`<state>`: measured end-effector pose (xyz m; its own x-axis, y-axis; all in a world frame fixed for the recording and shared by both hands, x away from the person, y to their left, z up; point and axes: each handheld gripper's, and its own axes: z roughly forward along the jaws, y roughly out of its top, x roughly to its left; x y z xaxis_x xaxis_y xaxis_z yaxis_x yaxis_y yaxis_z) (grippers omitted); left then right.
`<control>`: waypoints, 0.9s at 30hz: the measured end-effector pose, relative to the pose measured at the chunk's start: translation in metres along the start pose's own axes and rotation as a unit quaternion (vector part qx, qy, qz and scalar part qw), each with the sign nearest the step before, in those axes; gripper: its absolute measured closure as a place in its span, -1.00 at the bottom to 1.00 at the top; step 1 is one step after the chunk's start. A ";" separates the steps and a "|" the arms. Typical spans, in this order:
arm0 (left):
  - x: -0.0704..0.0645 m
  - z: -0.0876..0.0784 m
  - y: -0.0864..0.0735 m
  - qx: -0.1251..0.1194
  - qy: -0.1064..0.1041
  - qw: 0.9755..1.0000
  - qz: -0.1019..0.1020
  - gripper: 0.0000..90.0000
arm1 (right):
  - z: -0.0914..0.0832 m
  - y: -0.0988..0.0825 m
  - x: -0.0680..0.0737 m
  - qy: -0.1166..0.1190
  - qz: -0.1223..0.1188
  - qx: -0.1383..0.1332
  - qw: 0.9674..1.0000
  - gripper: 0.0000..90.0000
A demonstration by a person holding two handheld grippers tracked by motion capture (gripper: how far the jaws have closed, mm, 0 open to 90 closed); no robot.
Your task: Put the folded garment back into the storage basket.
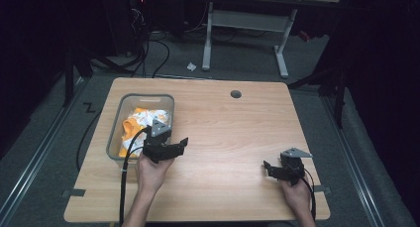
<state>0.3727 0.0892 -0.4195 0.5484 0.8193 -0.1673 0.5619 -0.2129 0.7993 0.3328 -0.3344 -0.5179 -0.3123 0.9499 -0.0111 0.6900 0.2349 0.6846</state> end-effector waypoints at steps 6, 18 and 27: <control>-0.006 0.006 -0.004 0.005 -0.009 1.000 0.001 -0.25 | 0.000 0.000 0.000 0.000 0.000 0.000 1.000 -0.48; -0.019 0.016 -0.007 0.013 -0.024 1.000 0.006 -0.24 | 0.000 0.000 0.000 0.000 0.000 0.000 1.000 -0.48; -0.033 0.027 -0.014 0.025 -0.034 0.999 0.018 -0.24 | 0.000 0.000 0.000 0.000 -0.001 0.000 1.000 -0.48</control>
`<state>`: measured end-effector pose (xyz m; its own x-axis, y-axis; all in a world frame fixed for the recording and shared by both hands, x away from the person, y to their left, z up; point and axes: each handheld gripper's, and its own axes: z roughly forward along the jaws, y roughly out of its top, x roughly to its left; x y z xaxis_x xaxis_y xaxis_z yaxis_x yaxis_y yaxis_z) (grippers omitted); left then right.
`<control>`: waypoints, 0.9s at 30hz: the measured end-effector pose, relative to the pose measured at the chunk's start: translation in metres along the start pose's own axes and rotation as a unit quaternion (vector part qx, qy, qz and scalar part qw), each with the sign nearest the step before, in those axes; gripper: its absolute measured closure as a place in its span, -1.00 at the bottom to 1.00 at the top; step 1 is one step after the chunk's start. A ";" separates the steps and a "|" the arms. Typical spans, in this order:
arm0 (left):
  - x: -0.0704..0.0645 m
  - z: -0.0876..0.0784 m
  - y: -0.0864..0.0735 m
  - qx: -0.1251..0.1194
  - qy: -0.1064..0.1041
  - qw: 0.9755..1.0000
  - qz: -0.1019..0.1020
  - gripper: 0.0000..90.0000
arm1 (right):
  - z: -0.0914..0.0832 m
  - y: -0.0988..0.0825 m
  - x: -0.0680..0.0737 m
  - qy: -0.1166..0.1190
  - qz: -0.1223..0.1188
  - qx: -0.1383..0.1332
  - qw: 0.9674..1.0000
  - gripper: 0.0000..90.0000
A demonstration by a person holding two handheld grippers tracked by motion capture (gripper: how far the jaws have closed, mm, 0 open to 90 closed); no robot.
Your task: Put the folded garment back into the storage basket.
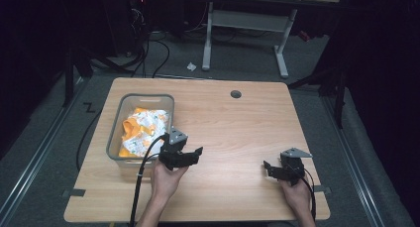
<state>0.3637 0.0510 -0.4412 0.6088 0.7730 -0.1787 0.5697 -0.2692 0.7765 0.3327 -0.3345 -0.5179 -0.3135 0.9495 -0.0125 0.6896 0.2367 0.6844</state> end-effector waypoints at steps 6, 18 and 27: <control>-0.004 0.003 -0.003 0.001 -0.003 1.000 0.001 -0.23 | 0.000 0.000 0.000 0.000 0.000 0.000 1.000 -0.48; -0.010 0.016 -0.015 0.010 -0.012 1.000 -0.005 -0.23 | 0.000 0.000 0.000 0.000 0.000 0.000 1.000 -0.48; -0.012 0.027 -0.023 0.020 -0.013 1.000 -0.008 -0.22 | 0.000 0.000 0.000 0.000 0.000 0.000 1.000 -0.48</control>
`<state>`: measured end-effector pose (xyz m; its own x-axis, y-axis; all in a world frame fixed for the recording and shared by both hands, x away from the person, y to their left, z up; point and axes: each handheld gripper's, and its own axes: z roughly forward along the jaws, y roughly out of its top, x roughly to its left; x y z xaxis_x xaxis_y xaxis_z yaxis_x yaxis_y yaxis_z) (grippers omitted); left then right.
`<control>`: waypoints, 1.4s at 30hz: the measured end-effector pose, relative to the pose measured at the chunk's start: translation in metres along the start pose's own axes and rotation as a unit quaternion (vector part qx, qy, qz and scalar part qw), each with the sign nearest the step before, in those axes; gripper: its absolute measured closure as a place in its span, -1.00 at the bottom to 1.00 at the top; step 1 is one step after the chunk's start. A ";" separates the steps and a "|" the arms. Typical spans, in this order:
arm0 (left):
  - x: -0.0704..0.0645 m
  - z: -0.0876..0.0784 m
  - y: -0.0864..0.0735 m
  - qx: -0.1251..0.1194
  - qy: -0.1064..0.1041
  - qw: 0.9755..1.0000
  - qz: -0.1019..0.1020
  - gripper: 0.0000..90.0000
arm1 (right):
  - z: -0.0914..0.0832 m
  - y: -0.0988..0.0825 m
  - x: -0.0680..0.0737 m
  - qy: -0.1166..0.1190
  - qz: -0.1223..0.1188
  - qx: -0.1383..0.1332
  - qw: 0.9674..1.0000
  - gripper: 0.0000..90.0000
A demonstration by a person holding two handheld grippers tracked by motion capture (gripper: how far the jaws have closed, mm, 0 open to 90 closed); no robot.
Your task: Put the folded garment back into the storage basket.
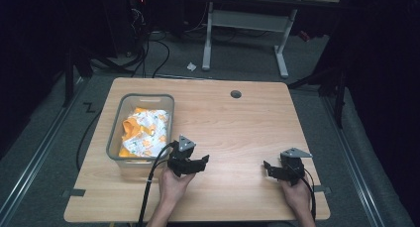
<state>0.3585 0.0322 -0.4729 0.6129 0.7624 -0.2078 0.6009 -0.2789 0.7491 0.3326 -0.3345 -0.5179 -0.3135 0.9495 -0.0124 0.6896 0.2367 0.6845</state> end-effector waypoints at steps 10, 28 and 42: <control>0.000 0.008 -0.006 0.007 0.002 1.000 -0.006 -0.22 | 0.000 0.000 0.000 0.000 0.000 0.000 1.000 -0.48; 0.000 0.027 -0.019 0.027 0.038 0.999 0.008 -0.22 | 0.000 0.000 0.000 0.000 0.000 0.000 1.000 -0.48; 0.001 0.042 -0.030 0.037 0.078 0.995 0.043 -0.23 | 0.000 0.000 0.000 0.000 0.000 0.000 1.000 -0.48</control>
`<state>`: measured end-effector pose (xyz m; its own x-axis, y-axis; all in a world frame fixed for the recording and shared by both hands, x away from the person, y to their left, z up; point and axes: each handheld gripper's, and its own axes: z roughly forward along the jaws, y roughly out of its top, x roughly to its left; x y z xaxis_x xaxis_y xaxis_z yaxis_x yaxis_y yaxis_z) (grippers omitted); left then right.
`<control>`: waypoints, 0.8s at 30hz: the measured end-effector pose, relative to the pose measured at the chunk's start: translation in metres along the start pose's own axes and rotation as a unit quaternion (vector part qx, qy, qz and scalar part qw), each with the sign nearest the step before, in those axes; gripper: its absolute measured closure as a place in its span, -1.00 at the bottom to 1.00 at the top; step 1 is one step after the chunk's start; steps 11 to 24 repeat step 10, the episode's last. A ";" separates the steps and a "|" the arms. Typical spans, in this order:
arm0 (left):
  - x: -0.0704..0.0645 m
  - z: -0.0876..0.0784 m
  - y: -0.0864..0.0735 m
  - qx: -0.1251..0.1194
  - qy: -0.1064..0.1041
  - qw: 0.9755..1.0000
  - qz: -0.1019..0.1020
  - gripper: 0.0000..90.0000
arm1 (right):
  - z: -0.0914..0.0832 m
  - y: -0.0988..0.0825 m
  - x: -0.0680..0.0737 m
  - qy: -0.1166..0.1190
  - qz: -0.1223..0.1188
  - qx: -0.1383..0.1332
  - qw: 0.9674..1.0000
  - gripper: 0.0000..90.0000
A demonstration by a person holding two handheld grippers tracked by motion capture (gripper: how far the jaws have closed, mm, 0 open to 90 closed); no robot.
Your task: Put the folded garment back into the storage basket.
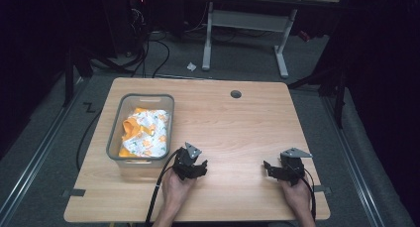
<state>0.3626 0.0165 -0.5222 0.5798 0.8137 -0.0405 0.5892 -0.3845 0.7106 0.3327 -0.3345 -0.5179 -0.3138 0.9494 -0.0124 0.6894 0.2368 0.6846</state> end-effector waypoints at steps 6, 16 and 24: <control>0.001 0.001 -0.002 -0.011 -0.003 1.000 0.001 -0.25 | 0.000 0.000 0.000 0.000 0.000 0.000 1.000 -0.48; 0.001 0.001 -0.002 -0.010 -0.002 1.000 0.001 -0.27 | 0.000 0.000 0.000 0.000 0.000 0.000 1.000 -0.48; 0.001 0.001 -0.002 -0.010 -0.002 1.000 0.001 -0.27 | 0.000 0.000 0.000 0.000 0.000 0.000 1.000 -0.48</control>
